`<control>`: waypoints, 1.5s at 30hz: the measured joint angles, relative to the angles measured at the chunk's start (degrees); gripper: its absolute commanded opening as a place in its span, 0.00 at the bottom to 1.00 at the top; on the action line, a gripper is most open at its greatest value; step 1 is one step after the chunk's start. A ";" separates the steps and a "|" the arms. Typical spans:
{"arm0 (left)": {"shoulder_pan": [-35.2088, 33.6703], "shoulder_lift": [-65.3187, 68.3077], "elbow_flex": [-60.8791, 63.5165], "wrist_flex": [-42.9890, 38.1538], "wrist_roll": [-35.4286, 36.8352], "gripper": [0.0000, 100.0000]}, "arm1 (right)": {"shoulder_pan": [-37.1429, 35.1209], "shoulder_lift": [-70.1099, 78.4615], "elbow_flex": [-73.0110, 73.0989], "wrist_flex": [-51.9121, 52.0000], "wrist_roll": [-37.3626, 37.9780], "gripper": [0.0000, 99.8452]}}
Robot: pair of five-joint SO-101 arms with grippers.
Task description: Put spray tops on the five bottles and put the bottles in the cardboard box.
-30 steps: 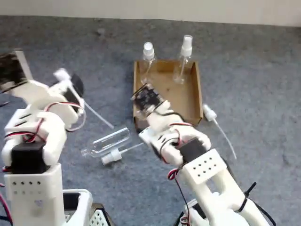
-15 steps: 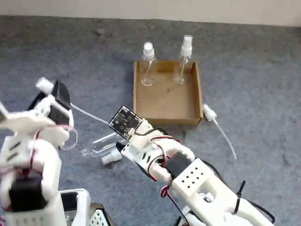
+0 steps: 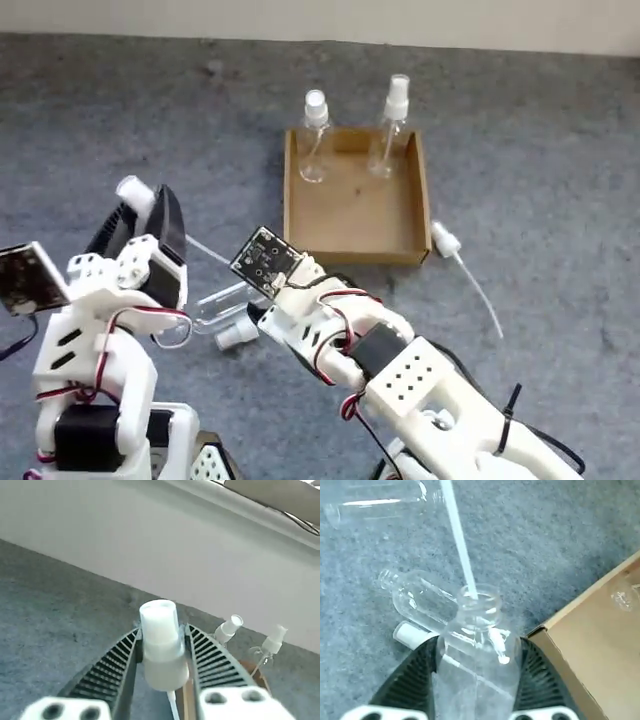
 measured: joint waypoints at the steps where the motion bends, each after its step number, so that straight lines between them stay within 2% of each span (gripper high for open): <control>1: 0.35 0.62 0.18 0.00 0.00 0.01 | 0.00 0.00 0.00 0.00 0.00 0.00; 8: 6.33 -0.26 4.75 -0.79 -0.53 0.01 | 0.00 0.00 0.00 0.00 0.00 0.00; 14: 12.22 0.79 10.20 -6.07 -4.75 0.01 | 0.00 0.00 0.00 0.00 0.00 0.00; 22: 13.10 11.60 8.09 -7.38 -6.51 0.01 | 0.79 -8.79 1.76 -6.95 -0.44 0.00; 26: 13.10 16.09 6.42 -7.74 -6.51 0.01 | 0.70 -14.59 6.77 -8.35 -4.84 0.00; 37: 19.08 16.79 5.27 -8.26 -6.59 0.01 | 3.87 -25.85 13.89 -12.04 -10.81 0.00; 45: 19.60 16.88 5.10 -6.33 -6.51 0.01 | 5.27 -27.34 16.44 -12.04 -11.96 0.00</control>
